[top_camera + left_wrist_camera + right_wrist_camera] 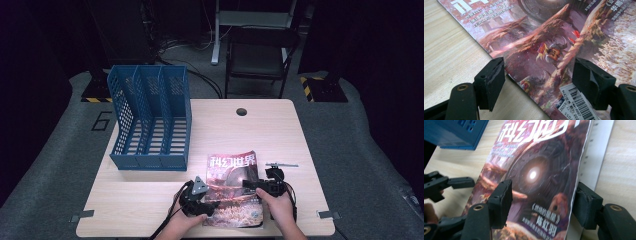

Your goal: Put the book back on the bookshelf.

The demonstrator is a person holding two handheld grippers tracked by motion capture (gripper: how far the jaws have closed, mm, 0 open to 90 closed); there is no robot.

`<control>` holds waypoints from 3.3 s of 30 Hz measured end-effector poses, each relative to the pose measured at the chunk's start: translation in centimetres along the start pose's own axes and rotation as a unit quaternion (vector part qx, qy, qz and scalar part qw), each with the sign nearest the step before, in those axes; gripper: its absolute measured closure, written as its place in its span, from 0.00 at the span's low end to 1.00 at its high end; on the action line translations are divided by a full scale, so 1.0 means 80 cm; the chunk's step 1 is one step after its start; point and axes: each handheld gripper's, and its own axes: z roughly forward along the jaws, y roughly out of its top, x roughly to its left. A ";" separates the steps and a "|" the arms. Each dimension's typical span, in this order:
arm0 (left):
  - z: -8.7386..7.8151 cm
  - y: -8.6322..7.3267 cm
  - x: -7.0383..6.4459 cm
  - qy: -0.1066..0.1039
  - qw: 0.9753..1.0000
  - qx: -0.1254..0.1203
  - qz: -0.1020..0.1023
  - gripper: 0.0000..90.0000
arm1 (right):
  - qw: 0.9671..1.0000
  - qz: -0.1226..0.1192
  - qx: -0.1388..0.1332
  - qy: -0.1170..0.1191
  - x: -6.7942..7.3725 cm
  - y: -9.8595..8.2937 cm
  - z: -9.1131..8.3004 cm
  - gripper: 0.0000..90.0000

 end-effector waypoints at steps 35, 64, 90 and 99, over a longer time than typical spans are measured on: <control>-0.001 -0.001 0.004 -0.010 1.000 -0.002 0.005 0.30 | 0.991 -0.062 0.113 0.045 -0.004 0.006 0.004 0.66; -0.002 -0.003 0.006 -0.003 1.000 -0.009 0.001 0.34 | 0.986 -0.066 0.137 0.070 -0.019 0.003 -0.004 0.87; -0.011 0.013 0.047 -0.049 0.998 0.014 -0.048 0.30 | 0.990 -0.117 0.066 0.051 0.003 -0.010 -0.019 0.95; -0.005 0.016 0.052 -0.066 0.995 0.010 -0.073 0.22 | 0.989 -0.134 0.041 0.055 0.008 -0.012 -0.026 0.95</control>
